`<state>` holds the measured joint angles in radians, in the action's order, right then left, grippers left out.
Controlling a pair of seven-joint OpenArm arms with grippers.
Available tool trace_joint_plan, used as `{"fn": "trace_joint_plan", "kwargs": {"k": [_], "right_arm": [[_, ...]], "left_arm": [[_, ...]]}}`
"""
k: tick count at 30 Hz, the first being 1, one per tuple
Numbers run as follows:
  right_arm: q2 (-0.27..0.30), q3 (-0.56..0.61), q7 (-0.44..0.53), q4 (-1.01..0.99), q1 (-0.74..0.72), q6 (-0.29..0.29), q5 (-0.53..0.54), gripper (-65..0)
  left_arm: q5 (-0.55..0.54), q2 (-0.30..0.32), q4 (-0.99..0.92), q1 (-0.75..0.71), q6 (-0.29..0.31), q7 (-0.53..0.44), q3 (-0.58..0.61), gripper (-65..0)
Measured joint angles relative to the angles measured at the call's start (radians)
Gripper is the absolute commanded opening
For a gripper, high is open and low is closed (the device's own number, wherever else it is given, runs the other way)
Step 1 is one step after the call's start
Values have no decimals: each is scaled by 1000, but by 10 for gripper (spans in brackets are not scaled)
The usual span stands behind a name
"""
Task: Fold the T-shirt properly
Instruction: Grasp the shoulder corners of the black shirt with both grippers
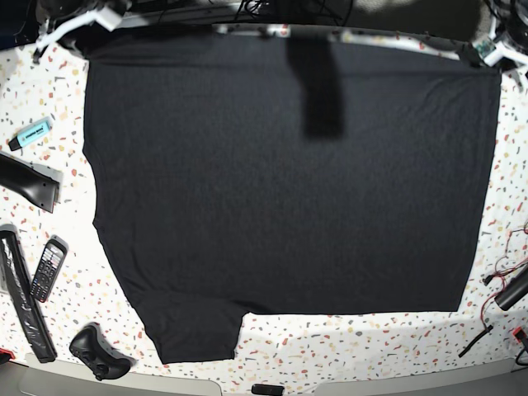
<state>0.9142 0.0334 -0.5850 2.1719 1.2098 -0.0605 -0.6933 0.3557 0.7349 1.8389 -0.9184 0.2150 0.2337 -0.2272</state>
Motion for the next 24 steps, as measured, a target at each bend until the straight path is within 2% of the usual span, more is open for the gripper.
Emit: {"fn": "trace_joint_plan", "kwargs": {"k": [4,9,13,17,20,24], "right_arm": [[-6,0,31,0,-93,49,103,-650],[-70,6,49,0,-221,99,201,-650],[-110,6,62,-1,-299,149,225,-650],[-140,7,88,-28,-373,167,254,-650],[-158,7,91,-63,-422,167,278,-650],[-172,7,100,-89,-454,170,290,-650]], "left_arm": [[-45,-8,0,63,2,5,-1,-650],[-63,-23,-14,138,3,2,3,-650],[-114,-26,-74,207,4,4,5,-650],[-111,-25,-140,277,18,3,5,-650],[-113,-26,-155,312,64,-2,5,-650],[-109,-26,-155,332,101,-55,5,-650]]}}
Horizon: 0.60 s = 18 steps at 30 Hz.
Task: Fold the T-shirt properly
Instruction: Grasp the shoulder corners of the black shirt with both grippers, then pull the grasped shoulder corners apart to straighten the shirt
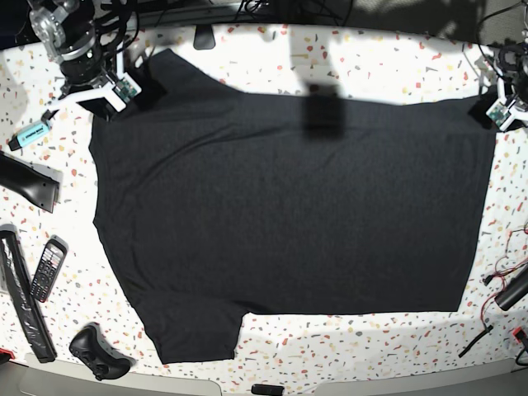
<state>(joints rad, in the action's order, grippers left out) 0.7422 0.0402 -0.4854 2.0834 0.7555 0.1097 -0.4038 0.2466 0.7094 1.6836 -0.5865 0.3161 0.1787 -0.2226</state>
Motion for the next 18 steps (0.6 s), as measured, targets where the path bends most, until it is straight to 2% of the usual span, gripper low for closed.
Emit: {"fn": "trace_joint_plan", "kwargs": {"k": [13,18], "right_arm": [[-3,0,7,-95,-124,4,4,-650],[4,2,11,-161,-174,5,18,-650]], "left_arm": [[0,0,0,22,5,-1,0,-650],[1,0,0,22,6,-52,0,-650]]}}
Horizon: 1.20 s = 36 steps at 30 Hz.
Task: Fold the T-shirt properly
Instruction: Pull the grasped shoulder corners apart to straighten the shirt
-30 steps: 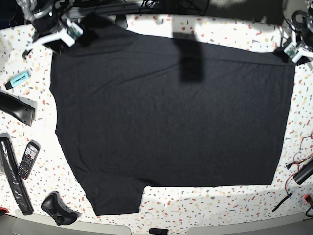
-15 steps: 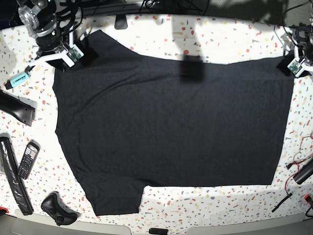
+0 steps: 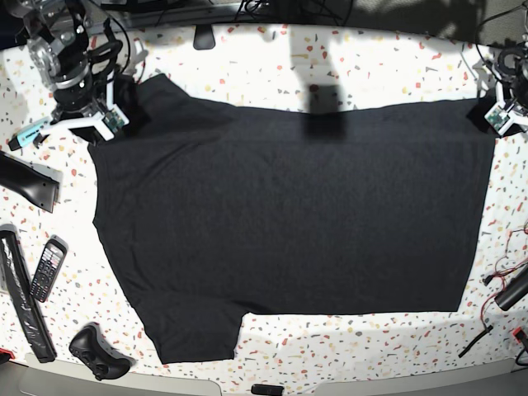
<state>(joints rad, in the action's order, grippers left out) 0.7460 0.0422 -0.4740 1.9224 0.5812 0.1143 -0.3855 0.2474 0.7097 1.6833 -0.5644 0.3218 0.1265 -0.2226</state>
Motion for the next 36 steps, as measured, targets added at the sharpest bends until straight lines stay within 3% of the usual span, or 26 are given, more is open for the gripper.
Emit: {"fn": "trace_joint_plan", "kwargs": {"k": [4,8,10,13,31,34,36], "right_arm": [[2,0,4,-60,-26,0,20,-650],[2,0,6,-93,-48,0,19,-650],[2,0,17,-99,-55,0,18,-650],[2,0,18,-101,-55,31,19,-650],[2,0,28,-101,-55,34,50,-650],[1,0,25,-101,-55,34,53,-625],[1,0,21,-101,-55,34,52,-565]], "left_arm": [[2,-1,0,11,8,-15,0,-650],[2,0,0,54,111,-35,0,-650],[3,-1,0,64,127,-45,0,-650],[3,0,0,69,127,-45,0,-650],[-31,-5,-163,164,127,-146,16,-648],[-38,-6,-164,163,128,-123,18,-484],[-37,-5,-164,163,127,-74,18,-460]]}}
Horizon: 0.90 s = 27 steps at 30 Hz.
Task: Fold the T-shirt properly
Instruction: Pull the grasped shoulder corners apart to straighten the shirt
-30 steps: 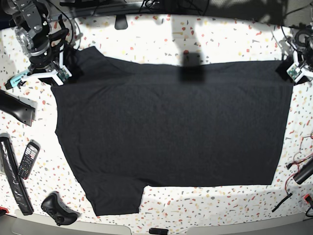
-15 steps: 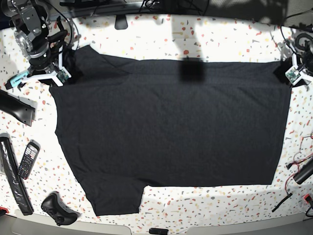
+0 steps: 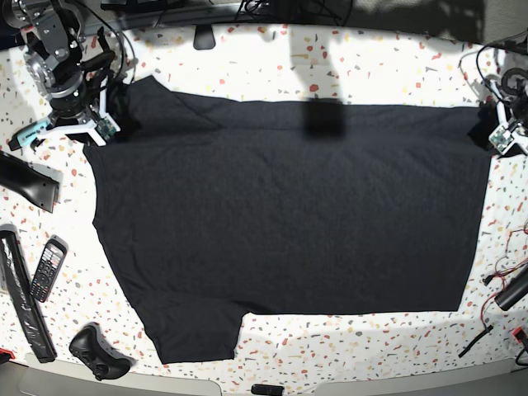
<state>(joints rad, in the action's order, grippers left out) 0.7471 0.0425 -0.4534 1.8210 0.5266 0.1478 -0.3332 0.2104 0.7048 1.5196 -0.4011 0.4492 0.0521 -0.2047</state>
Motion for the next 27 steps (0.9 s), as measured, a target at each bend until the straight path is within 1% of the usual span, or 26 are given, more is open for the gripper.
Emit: {"fn": "trace_joint_plan", "kwargs": {"k": [2,3,4,6,8,10,11,13,14,15,16,18,20,22,24,25,27], "right_arm": [[0,0,-3,0,-6,-1,0,-556],[0,0,-2,0,-9,-9,1,-556],[1,0,-2,0,-10,-32,0,-556],[2,0,-2,0,-11,-47,0,-556],[6,0,-7,0,-8,-51,2,-556],[22,0,-21,4,-3,-77,13,-556],[32,0,-33,13,0,-89,36,-557],[46,-4,-44,56,14,-143,75,-561],[45,-11,-49,85,26,-151,79,-561],[45,-15,-51,118,36,-164,112,-561],[45,-16,-55,153,46,-170,143,-567],[29,-16,-56,222,58,-184,198,-604],[-1,-17,-53,260,60,-189,256,-650],[-36,-17,-55,258,58,-187,296,-650],[-50,-17,-64,247,61,-187,307,-650],[-53,-17,-71,238,61,-187,307,-650],[-55,-18,-71,229,60,-187,317,-650]], "left_arm": [[-2,0,0,0,1,28,0,-460],[-1,0,0,0,1,44,0,-460],[-1,0,0,0,0,61,0,-460],[-31,0,0,0,-3,91,0,-460],[-117,0,0,0,-7,119,0,-460],[-216,0,0,0,-12,139,0,-460],[-268,0,1,0,-17,156,0,-460],[-350,-1,12,0,-18,186,0,-460],[-385,-1,21,0,-16,200,0,-461],[-426,-1,34,0,-18,213,0,-461],[-443,-3,45,0,-17,213,0,-461],[-443,-32,66,3,-23,210,-3,-489],[-444,-82,72,3,-42,209,-3,-531],[-443,-139,72,2,-55,203,-3,-576],[-443,-181,72,3,-62,200,-2,-637],[-443,-194,72,3,-65,188,-2,-650],[-441,-217,72,15,-74,191,-3,-650]]}}
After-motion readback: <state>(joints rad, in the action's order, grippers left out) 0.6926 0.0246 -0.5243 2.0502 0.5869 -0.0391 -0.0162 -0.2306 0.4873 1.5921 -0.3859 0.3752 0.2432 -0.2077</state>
